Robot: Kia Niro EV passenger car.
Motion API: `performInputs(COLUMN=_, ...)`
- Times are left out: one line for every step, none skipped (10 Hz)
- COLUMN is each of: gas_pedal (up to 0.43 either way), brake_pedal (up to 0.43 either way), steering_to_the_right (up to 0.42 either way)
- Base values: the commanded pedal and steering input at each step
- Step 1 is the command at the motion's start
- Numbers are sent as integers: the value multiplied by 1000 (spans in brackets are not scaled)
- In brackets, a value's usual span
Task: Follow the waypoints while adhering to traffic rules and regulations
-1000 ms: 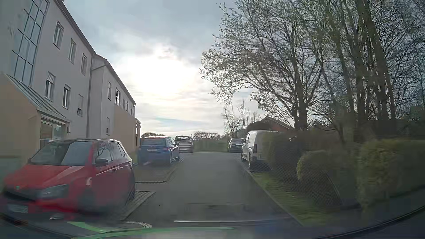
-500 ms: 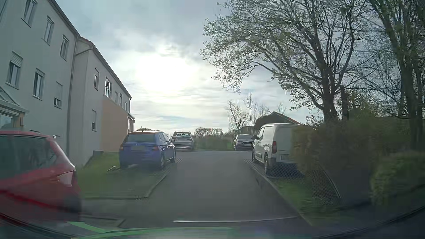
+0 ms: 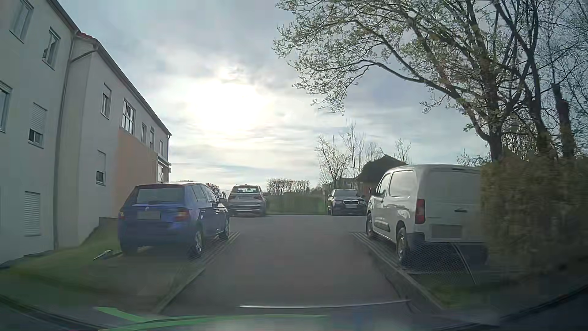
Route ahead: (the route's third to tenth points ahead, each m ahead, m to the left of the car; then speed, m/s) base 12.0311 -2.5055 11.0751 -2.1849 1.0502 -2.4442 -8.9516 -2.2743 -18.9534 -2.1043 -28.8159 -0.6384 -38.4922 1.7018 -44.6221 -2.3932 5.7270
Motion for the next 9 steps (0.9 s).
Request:
performInputs(gas_pedal=0, brake_pedal=0, steering_to_the_right=-3)
performInputs(gas_pedal=0, brake_pedal=0, steering_to_the_right=2)
performInputs(gas_pedal=0, brake_pedal=0, steering_to_the_right=4)
performInputs(gas_pedal=0, brake_pedal=0, steering_to_the_right=3)
performInputs(gas_pedal=0, brake_pedal=0, steering_to_the_right=2)
performInputs(gas_pedal=0, brake_pedal=0, steering_to_the_right=3)
performInputs(gas_pedal=0, brake_pedal=0, steering_to_the_right=6)
performInputs(gas_pedal=0, brake_pedal=0, steering_to_the_right=7)
performInputs(gas_pedal=0, brake_pedal=0, steering_to_the_right=8)
